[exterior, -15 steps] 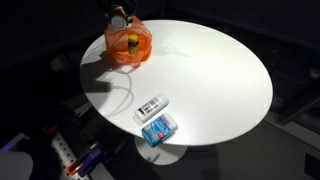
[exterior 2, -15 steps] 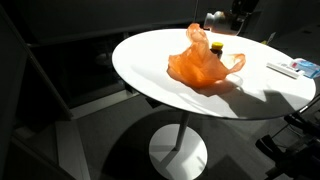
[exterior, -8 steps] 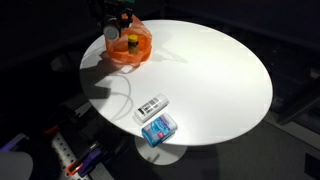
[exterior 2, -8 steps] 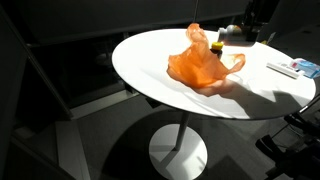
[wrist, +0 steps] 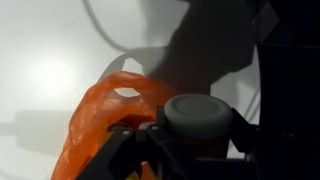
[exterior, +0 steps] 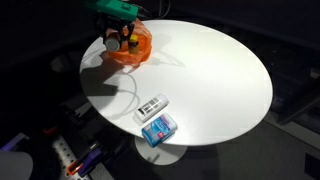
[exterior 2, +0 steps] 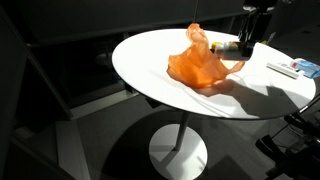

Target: Pick up the white medicine bottle and put it in the orange plastic bag

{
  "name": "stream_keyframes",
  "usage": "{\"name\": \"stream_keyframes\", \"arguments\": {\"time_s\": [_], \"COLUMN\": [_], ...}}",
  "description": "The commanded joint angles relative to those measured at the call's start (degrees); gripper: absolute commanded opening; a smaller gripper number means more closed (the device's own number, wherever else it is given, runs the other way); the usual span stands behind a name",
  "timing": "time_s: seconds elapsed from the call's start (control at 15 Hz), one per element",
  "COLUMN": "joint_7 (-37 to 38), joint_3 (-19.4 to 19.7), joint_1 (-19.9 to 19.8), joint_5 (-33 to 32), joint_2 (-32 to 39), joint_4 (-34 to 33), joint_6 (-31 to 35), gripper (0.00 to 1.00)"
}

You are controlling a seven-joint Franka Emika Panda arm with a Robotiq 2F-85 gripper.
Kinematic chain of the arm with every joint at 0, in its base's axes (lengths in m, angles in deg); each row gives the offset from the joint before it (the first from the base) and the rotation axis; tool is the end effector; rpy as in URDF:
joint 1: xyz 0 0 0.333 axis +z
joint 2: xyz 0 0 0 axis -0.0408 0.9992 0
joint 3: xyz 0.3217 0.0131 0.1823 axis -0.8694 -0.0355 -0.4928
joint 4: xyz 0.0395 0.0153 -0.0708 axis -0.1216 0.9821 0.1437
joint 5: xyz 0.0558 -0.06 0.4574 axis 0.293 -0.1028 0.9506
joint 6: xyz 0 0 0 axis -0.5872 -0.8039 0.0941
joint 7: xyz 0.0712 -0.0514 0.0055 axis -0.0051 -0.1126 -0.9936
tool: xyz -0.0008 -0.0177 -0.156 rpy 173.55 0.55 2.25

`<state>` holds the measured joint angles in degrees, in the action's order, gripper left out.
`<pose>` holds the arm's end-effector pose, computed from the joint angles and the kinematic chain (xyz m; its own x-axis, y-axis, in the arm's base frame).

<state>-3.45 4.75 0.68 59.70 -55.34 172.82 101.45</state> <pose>0.5500 0.0970 0.2667 0.7568 0.6527 -0.0358 0.6187 -0.7329 -0.2829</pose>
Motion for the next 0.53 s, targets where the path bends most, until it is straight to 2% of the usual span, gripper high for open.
{"name": "stream_keyframes", "arguments": {"time_s": [0.0, 0.47], "joint_7": [-2.5, -3.1], "joint_3": [-0.55, -2.41], "joint_1": [-0.45, -0.98], "joint_5": [2.41, 2.91], "joint_2": [3.22, 9.24], "joint_4": [-2.2, -4.83], "joint_6": [2.51, 6.82], "gripper": [0.37, 0.37]}}
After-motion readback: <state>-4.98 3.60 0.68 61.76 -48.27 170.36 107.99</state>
